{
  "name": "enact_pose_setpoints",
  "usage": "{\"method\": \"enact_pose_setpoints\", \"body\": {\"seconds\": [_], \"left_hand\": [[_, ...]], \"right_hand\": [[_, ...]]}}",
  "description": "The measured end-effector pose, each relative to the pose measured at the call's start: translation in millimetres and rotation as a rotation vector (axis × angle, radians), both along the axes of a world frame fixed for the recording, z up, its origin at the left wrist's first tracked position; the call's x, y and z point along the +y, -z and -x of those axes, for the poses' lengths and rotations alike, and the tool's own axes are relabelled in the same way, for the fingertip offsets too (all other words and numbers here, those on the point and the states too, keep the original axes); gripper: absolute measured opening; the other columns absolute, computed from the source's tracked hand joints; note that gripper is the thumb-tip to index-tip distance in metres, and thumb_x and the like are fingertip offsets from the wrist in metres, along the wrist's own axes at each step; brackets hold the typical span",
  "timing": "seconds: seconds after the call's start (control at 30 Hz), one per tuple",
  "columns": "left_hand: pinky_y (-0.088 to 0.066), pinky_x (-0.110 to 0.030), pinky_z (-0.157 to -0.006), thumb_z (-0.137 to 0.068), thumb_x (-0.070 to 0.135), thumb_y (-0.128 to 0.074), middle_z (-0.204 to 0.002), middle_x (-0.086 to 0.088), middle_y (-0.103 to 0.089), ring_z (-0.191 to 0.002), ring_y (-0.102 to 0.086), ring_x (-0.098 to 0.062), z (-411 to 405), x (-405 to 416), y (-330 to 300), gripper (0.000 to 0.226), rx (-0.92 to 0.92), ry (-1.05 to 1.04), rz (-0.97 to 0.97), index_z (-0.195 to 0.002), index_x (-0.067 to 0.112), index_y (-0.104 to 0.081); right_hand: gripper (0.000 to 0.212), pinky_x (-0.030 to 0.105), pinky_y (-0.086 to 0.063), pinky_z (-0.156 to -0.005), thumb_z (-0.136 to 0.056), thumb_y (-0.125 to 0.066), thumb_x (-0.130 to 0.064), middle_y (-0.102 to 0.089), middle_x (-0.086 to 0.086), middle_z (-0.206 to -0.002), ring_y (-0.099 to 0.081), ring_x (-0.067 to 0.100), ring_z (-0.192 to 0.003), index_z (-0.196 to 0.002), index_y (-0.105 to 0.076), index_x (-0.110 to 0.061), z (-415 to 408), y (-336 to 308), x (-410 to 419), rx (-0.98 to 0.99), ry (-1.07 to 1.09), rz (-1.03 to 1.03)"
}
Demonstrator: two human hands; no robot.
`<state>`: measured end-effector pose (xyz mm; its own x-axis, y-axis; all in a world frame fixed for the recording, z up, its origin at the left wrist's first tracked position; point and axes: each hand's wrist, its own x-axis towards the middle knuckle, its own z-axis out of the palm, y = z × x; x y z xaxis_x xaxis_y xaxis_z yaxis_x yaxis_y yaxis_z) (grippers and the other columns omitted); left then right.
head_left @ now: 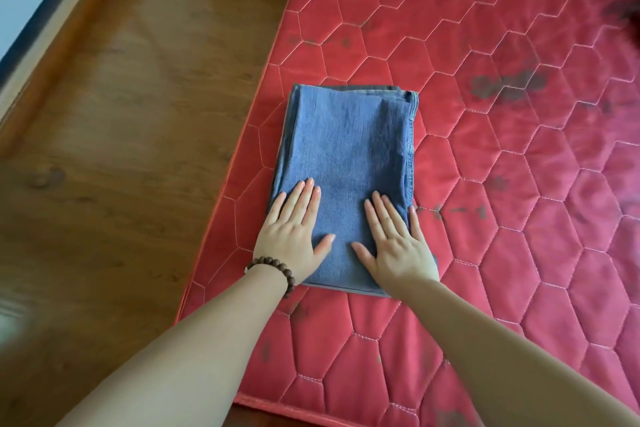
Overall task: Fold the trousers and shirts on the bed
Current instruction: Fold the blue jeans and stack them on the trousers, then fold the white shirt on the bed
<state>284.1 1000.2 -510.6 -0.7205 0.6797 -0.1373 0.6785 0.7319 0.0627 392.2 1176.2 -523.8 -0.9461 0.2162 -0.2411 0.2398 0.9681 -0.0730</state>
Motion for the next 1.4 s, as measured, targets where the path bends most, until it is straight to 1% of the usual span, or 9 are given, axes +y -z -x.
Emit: {"method": "enact_pose_setpoints", "body": {"seconds": [0.03,0.1,0.17,0.27,0.43,0.57,0.73,1.0,1.4], "left_hand": [[-0.003,-0.037,-0.121,-0.09,0.058,-0.032,-0.16,-0.006,-0.009,-0.148,-0.005,-0.016,-1.0,1.1,-4.6,0.081,-0.021,-0.006,0.013,-0.152,0.01,-0.014],[0.0,-0.036,-0.12,-0.092,0.057,-0.033,-0.161,-0.005,-0.005,-0.148,-0.001,-0.015,-3.8,5.3,-21.6,0.08,-0.117,-0.035,0.006,-0.153,0.011,-0.009],[-0.005,-0.038,-0.12,-0.093,0.056,-0.035,-0.161,-0.006,-0.008,-0.148,-0.002,-0.017,-8.7,12.3,-38.2,0.08,-0.207,-0.1,-0.03,-0.153,0.01,-0.007],[-0.007,-0.043,-0.12,-0.094,0.056,-0.032,-0.16,-0.006,-0.01,-0.148,-0.002,-0.018,-21.5,18.7,-86.9,0.078,-0.215,-0.111,-0.082,-0.152,0.01,-0.01],[-0.008,-0.047,-0.119,-0.093,0.056,-0.033,-0.159,-0.006,-0.017,-0.148,-0.006,-0.021,-49.0,34.2,-175.7,0.075,-0.202,-0.029,-0.131,-0.152,0.012,-0.015],[-0.006,-0.046,-0.119,-0.093,0.057,-0.032,-0.159,-0.006,-0.019,-0.148,-0.006,-0.021,-93.5,61.4,-233.2,0.074,-0.207,0.133,-0.147,-0.152,0.014,-0.017],[-0.006,-0.047,-0.119,-0.09,0.058,-0.03,-0.159,-0.005,-0.019,-0.148,-0.006,-0.021,-173.0,100.1,-282.9,0.076,-0.241,0.314,-0.118,-0.152,0.018,-0.013],[-0.004,-0.046,-0.12,-0.092,0.057,-0.028,-0.16,-0.005,-0.013,-0.148,-0.003,-0.02,-304.0,177.5,-347.6,0.074,-0.269,0.599,-0.105,-0.153,0.02,-0.007],[-0.009,-0.045,-0.119,-0.093,0.055,-0.033,-0.159,-0.006,-0.017,-0.148,-0.007,-0.022,-542.8,311.4,-385.4,0.074,-0.179,0.784,-0.09,-0.153,0.02,-0.008]], "right_hand": [[0.076,0.041,0.007,-0.119,-0.093,-0.014,-0.063,0.008,-0.005,-0.158,0.011,0.006,-0.144,-0.152,0.0,-0.018,-0.6,-2.7,0.4,-0.022,-0.002,-0.006],[0.072,0.037,0.012,-0.118,-0.096,-0.02,-0.057,0.009,-0.006,-0.16,0.011,0.007,-0.146,-0.153,0.001,-0.019,-1.4,-16.2,0.6,-0.05,0.009,0.034],[0.068,0.034,0.01,-0.119,-0.099,-0.031,-0.047,0.004,-0.006,-0.161,0.007,0.008,-0.147,-0.154,-0.004,-0.018,-4.7,-30.3,1.2,-0.037,0.066,0.13],[0.062,0.029,0.007,-0.118,-0.1,-0.039,-0.035,-0.006,-0.003,-0.161,-0.001,0.013,-0.148,-0.153,-0.013,-0.016,-20.3,-77.8,1.5,0.077,0.256,0.274],[0.056,0.037,-0.008,-0.121,-0.098,-0.045,-0.026,-0.013,0.005,-0.16,-0.014,0.023,-0.147,-0.15,-0.027,-0.014,-70.4,-175.9,23.1,0.198,0.488,0.274],[0.057,0.045,-0.022,-0.117,-0.096,-0.047,-0.025,-0.015,0.004,-0.16,-0.024,0.029,-0.142,-0.149,-0.029,-0.017,-141.3,-251.8,39.0,0.283,0.731,0.221],[0.056,0.046,-0.022,-0.117,-0.096,-0.046,-0.029,-0.015,0.004,-0.16,-0.026,0.031,-0.141,-0.148,-0.031,-0.019,-244.4,-306.9,34.8,0.267,0.924,0.183],[0.055,0.046,-0.025,-0.115,-0.097,-0.05,-0.032,-0.025,0.013,-0.156,-0.03,0.031,-0.14,-0.147,-0.036,-0.014,-397.3,-365.1,48.7,0.366,1.215,0.145],[0.055,0.041,-0.02,-0.118,-0.098,-0.045,-0.038,-0.023,0.005,-0.158,-0.022,0.022,-0.144,-0.148,-0.034,-0.02,-642.3,-380.4,132.6,0.445,1.447,0.17]]}}
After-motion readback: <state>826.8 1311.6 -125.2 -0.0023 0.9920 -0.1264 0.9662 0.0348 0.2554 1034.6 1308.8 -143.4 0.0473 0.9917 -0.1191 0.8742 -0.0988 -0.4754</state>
